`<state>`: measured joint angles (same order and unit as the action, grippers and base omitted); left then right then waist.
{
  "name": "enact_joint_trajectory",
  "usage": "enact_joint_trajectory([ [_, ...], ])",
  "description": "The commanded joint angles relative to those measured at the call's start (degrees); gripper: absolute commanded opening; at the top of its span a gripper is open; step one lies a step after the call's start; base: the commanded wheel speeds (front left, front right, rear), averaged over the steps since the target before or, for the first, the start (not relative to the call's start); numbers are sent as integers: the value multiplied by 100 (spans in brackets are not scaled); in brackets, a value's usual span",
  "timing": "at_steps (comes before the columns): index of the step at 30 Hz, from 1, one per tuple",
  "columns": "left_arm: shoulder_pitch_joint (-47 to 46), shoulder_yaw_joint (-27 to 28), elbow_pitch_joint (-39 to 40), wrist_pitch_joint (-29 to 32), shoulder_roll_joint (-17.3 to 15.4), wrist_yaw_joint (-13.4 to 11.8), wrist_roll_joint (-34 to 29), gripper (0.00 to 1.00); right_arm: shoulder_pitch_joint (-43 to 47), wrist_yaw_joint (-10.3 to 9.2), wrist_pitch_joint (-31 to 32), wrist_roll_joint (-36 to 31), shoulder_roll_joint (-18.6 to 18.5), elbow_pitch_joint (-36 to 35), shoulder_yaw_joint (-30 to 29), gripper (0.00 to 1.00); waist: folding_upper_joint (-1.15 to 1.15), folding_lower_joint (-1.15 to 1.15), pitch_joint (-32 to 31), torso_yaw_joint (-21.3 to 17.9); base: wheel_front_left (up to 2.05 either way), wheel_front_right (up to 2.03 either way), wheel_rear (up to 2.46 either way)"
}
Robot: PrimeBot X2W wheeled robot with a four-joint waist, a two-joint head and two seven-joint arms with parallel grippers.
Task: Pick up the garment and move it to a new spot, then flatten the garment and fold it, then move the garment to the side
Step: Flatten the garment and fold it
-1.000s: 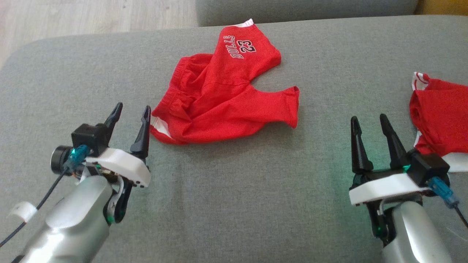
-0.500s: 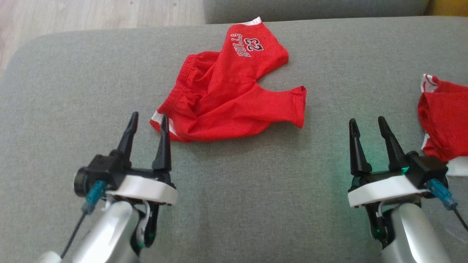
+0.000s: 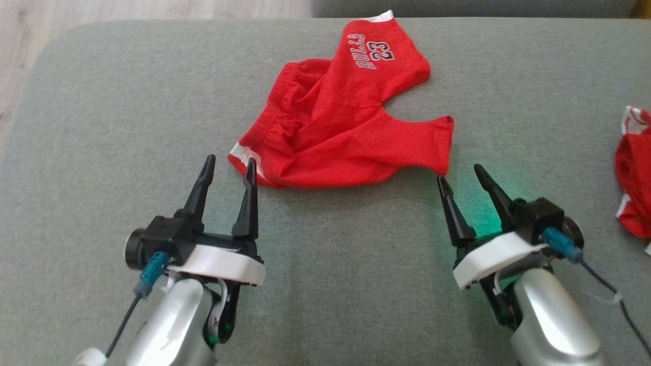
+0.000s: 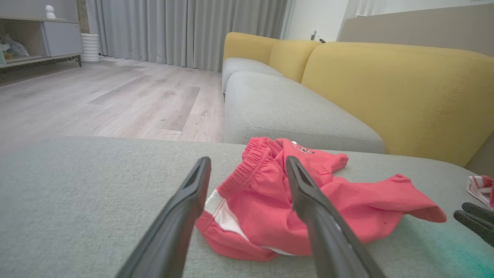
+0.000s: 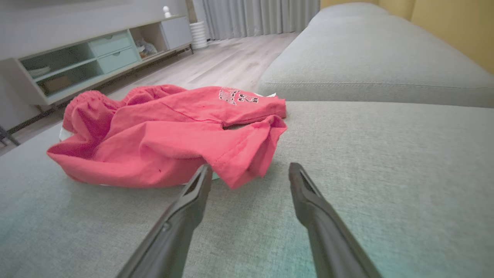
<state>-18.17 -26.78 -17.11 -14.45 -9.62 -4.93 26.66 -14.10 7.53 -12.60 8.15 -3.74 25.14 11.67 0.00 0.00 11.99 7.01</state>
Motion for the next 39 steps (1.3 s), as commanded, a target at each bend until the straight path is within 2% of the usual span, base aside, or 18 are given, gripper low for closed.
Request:
enact_joint_trajectory([
  [1,-103,275,98,-54,0,45,-79,100,-270,-4,47,77,-111,-35,204,100,0,0,47,76,0,0,0],
  [9,-93,554,-112,-54,297,307,-343,100,-827,-4,74,375,-422,531,672,100,0,0,152,282,0,0,0],
  [23,-111,875,-242,-54,511,560,-666,100,-1195,-4,-50,617,-482,974,1072,100,0,0,258,334,0,0,0],
  [24,-115,890,-252,-54,521,572,-683,100,-1224,-4,-56,636,-480,1011,1098,95,0,0,265,331,0,0,0],
  [25,-120,904,-259,-54,530,584,-700,100,-1254,-4,-63,660,-475,1044,1132,67,0,0,271,328,0,0,0],
  [26,-123,917,-266,-54,539,595,-716,100,-1285,-4,-76,684,-471,1064,1167,30,0,0,274,324,0,0,0],
  [27,-124,930,-273,-54,548,605,-732,100,-1318,-4,-91,705,-468,1078,1194,1,0,0,276,319,0,0,0],
  [39,-43,1112,-388,-55,605,697,-833,100,-1258,-4,-226,685,-624,694,1047,0,0,0,7,98,0,0,0],
])
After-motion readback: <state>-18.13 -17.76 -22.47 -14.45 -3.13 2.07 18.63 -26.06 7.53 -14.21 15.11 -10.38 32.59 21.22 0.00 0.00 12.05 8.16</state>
